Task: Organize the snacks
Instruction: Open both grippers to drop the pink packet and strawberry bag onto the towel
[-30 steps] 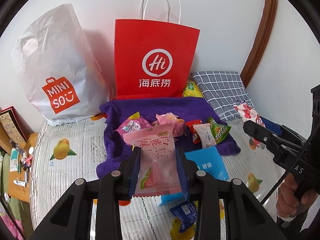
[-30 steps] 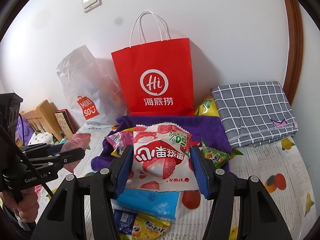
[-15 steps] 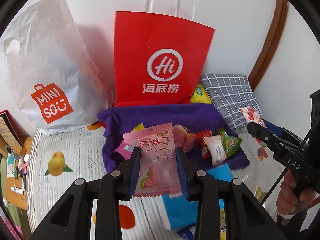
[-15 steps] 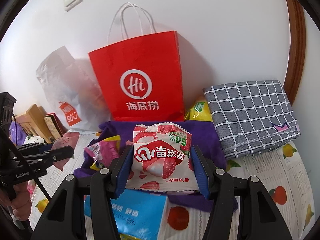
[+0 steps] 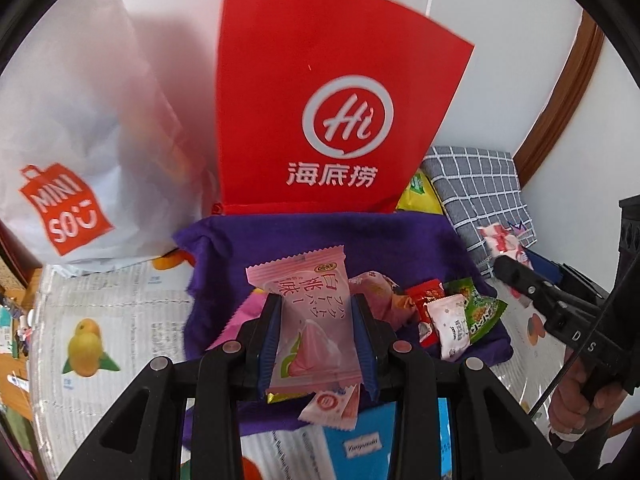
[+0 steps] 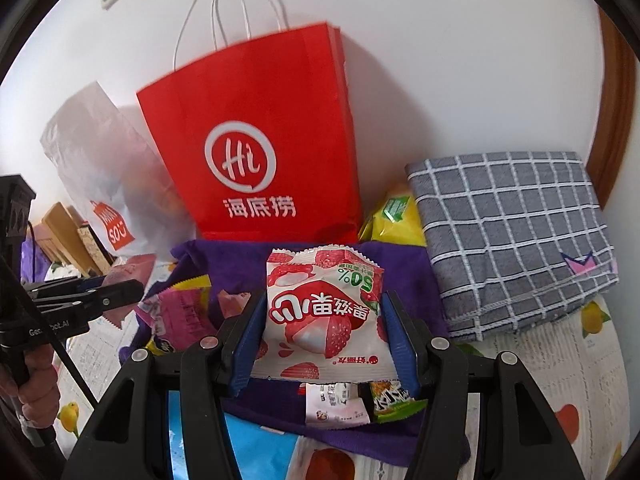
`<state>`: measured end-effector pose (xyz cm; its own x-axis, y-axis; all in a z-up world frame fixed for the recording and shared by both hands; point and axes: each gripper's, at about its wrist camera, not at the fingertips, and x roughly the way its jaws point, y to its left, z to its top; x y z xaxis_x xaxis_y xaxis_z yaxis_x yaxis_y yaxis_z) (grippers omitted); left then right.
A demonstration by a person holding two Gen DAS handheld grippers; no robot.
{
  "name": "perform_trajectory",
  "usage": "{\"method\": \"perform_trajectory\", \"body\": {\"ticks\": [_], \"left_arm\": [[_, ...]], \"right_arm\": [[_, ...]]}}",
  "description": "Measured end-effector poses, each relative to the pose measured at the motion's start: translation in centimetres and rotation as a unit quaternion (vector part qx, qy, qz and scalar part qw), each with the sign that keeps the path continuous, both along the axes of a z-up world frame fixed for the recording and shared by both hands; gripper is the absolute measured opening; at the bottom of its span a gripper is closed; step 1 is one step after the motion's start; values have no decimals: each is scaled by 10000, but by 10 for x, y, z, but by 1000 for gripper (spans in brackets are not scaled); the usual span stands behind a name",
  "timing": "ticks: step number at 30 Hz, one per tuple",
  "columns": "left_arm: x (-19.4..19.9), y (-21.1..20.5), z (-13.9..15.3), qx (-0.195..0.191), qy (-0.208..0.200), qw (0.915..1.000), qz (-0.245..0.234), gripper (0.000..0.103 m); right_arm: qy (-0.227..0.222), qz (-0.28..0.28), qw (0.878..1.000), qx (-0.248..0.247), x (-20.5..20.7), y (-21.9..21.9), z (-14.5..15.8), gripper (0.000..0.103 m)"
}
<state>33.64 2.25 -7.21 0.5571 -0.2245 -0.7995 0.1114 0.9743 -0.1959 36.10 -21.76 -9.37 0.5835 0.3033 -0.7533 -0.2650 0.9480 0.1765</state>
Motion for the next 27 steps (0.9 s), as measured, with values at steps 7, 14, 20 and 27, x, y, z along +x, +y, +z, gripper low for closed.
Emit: {"method": "perform_trajectory", "body": {"ticks": [7, 14, 20, 27], "left_arm": [[15, -11, -22, -17, 264, 9996, -72, 33], [23, -15, -34, -50, 384, 9991, -144, 33], [25, -18, -37, -93, 427, 9989, -184, 34], [21, -18, -32, -136, 397, 9988, -241, 42]], "right_arm": [[233, 201, 9994, -157, 16, 16, -24, 57], [404, 399, 9976, -389, 20, 28, -42, 57], [466, 443, 9969, -450, 21, 32, -46, 58], [435, 432, 9965, -570, 17, 34, -39, 60]]}}
